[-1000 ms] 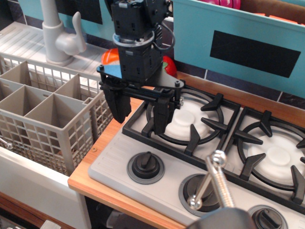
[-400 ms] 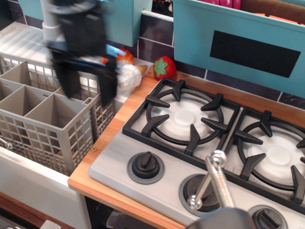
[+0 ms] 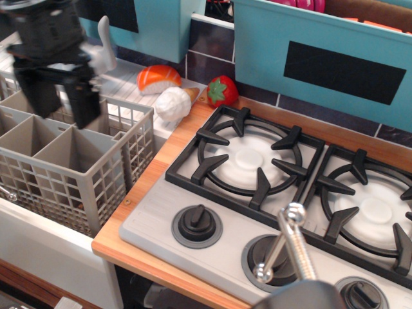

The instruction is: Move drying rack out of sink

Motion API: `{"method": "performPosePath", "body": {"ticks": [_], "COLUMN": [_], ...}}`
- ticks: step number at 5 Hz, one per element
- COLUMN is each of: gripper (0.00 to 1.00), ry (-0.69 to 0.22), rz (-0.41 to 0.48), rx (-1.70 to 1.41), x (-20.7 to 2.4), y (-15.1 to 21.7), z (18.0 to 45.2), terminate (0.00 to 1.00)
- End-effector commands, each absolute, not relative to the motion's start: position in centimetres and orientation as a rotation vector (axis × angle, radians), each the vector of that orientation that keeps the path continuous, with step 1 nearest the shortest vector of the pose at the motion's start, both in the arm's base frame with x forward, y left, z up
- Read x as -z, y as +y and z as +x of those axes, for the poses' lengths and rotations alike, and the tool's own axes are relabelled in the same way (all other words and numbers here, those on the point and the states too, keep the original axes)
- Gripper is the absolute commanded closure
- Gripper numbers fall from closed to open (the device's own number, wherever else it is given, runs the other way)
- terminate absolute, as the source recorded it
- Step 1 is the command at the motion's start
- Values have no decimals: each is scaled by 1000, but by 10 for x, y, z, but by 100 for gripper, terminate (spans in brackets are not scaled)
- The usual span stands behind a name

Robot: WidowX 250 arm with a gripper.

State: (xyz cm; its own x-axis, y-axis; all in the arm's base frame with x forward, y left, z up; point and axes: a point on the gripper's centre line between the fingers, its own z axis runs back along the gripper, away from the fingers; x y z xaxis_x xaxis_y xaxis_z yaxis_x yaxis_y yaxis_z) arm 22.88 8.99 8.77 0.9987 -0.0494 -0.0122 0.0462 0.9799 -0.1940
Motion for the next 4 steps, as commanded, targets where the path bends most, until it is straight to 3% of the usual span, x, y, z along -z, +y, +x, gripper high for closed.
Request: {"method": "performPosePath", "body": {"ticks": [1, 4], "gripper": [0, 0], "ry": [-28, 67], "rz": [-93, -50], "rx": [64, -44], "x": [-61, -4], "y": [122, 95], "z": [236, 212], "terminate": [0, 0]}}
